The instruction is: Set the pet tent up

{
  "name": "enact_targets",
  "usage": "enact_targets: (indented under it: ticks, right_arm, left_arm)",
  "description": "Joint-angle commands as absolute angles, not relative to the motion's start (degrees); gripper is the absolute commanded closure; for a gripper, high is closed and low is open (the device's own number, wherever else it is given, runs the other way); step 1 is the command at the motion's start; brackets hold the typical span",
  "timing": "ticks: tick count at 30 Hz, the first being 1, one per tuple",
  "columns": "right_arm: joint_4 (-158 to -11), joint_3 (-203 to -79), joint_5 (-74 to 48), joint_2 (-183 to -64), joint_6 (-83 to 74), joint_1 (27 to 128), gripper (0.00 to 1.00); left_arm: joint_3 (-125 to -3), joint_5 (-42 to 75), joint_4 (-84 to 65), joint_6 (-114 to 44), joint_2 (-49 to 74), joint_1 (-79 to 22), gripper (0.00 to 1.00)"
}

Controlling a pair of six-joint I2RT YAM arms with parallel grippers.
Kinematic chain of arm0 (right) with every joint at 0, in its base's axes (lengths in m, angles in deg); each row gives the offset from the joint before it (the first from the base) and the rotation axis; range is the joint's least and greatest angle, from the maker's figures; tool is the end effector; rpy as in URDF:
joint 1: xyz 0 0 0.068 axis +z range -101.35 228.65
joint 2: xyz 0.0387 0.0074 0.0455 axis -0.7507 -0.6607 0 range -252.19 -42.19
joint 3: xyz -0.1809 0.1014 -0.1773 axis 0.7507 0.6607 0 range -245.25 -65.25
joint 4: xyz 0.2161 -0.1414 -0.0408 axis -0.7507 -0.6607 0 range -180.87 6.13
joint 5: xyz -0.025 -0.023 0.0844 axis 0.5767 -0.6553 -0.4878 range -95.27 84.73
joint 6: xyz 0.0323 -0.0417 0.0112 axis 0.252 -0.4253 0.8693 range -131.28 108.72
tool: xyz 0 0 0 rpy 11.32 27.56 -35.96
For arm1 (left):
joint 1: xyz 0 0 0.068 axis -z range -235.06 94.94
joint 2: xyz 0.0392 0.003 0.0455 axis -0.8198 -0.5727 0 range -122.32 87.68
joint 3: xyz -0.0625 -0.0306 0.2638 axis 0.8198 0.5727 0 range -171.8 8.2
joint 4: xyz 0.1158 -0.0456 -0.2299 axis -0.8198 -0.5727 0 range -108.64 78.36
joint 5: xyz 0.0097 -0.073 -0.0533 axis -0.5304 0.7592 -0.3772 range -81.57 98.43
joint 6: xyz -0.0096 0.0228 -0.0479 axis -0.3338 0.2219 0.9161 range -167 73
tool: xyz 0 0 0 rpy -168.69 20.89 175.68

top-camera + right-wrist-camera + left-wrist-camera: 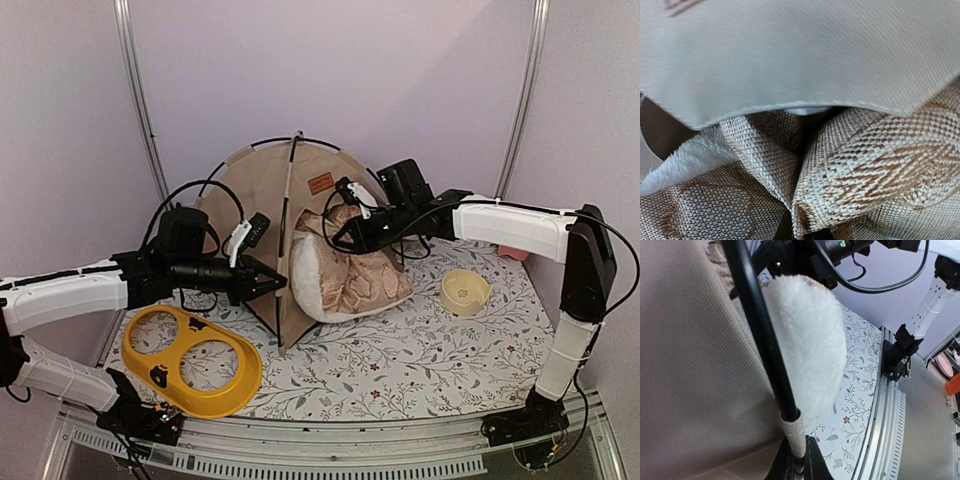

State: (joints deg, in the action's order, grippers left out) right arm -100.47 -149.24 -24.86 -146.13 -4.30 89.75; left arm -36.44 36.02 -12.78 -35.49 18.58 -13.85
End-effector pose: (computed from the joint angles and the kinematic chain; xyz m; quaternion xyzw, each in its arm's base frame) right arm 0.3093 0.2856 0.2784 -0.3314 0.8190 0.3193 0.3428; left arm 0.1914 -0.1895 0.2677 0.3335 0.7617 -0.4106 0.3741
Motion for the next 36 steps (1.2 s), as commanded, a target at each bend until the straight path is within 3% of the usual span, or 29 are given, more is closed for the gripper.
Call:
enact_targets:
  ticks: [1, 5, 9, 16, 23, 28, 36]
  right_arm:
    - [-95.82, -154.23, -25.36, -147.13, -6.8, 91.88, 1.0]
    - [-94.8, -154.35, -22.68, -148.65, -5.46, 87.11, 1.0]
    - [-93.33, -153.56, -18.12, -150.7, 6.12, 82.57, 1.0]
    - [-90.28, -153.55, -7.0, -151.63, 10.48, 89.28, 1.0]
    - [-90.28, -149.48, -0.91, -148.43, 24.28, 81.4, 1.0]
    - [-77.55, -142.14, -2.23, -144.53, 34.98, 84.61, 1.0]
    - [-76.83, -143.96, 3.62, -145.51, 49.56, 88.52, 0.97]
  left_arm:
    - [-38.88, 47.01, -11.72, -38.87, 16.87, -13.6, 1.0]
    - [-39.35, 49.43, -12.1, -39.57, 17.23, -13.2, 1.0]
    - [-39.48, 49.79, -11.78, -39.63, 17.05, -12.37, 1.0]
    - [-39.16, 49.34, -10.05, -39.3, 15.16, -10.46, 1.0]
    - [-38.12, 48.08, -8.18, -38.18, 15.69, -9.53, 1.0]
    - [-37.31, 48.38, -5.07, -36.84, 14.71, -8.83, 1.0]
    - [-38.26, 46.58, -2.4, -36.17, 10.94, -5.91, 1.0]
